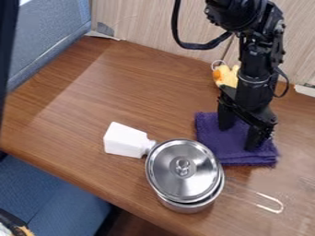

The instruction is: Movio el trapo violeta hacia el lado derecho de la mesa

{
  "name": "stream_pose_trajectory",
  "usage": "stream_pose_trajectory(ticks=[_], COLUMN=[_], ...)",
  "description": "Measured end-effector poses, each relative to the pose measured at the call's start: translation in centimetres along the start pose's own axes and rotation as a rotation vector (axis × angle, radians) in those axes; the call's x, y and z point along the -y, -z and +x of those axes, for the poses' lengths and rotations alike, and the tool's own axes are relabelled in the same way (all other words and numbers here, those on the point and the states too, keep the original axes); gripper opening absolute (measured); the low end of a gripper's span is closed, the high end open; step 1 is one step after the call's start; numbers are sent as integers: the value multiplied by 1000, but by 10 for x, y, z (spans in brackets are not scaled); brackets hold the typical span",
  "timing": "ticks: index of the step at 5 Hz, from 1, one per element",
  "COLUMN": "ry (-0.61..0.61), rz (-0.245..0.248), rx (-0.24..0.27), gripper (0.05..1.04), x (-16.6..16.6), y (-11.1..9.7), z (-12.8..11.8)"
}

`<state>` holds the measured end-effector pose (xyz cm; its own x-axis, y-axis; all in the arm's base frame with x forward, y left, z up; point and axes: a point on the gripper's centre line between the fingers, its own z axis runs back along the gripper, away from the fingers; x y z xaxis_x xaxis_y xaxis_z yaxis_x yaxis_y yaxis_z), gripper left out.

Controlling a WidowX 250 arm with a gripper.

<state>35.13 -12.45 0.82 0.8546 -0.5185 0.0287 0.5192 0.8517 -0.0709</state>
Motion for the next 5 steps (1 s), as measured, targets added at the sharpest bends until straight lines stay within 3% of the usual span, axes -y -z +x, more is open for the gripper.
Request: stream_pose_trajectory(ticks=[1, 3, 5], ry=[5, 1, 13], rz=[-6, 12, 27], rx=[72, 176, 207], gripper=[1000, 1000, 1000], x=[0, -8, -11], y=[-30, -74, -83], z=[1, -20, -25])
